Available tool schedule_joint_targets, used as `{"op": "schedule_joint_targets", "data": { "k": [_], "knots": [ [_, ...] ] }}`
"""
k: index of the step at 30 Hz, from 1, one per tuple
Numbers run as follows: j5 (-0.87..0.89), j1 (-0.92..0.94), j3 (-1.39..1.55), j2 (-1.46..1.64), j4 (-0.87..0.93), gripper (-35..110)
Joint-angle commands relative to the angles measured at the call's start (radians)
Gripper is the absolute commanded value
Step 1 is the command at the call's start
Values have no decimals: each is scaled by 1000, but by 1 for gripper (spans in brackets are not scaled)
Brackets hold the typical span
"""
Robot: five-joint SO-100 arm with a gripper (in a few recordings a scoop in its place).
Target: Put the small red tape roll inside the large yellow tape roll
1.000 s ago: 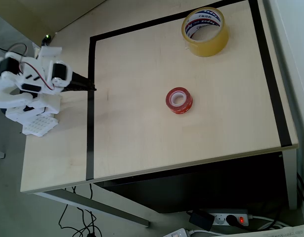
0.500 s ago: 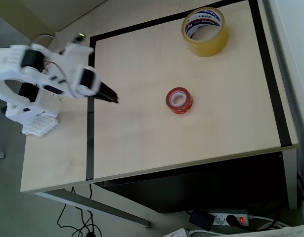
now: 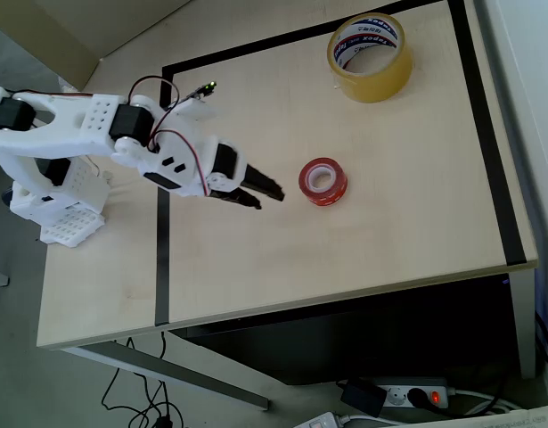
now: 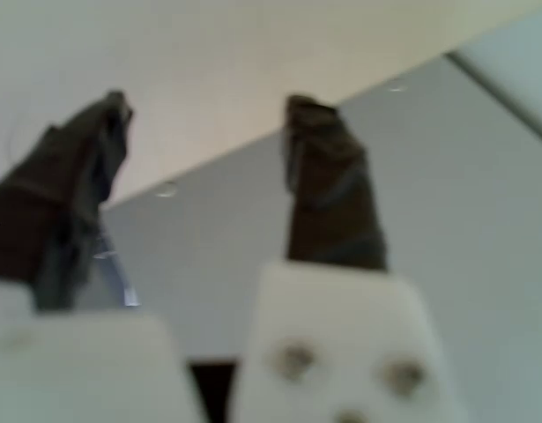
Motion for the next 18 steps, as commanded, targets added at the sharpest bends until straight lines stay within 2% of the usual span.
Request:
{"op": "schedule_joint_targets", "data": {
  "k": [1, 8, 10, 13, 14, 18],
  "knots": [
    [-40, -17, -225, -17, 51, 21],
    [-78, -77, -653, -321, 249, 24],
    [-80, -84, -914, -488, 365, 25],
    [-106, -95, -1500, -815, 572, 27],
    [-117, -100, -1580, -865, 589, 28],
    [-120, -112, -1565, -879, 589, 30]
  ]
}}
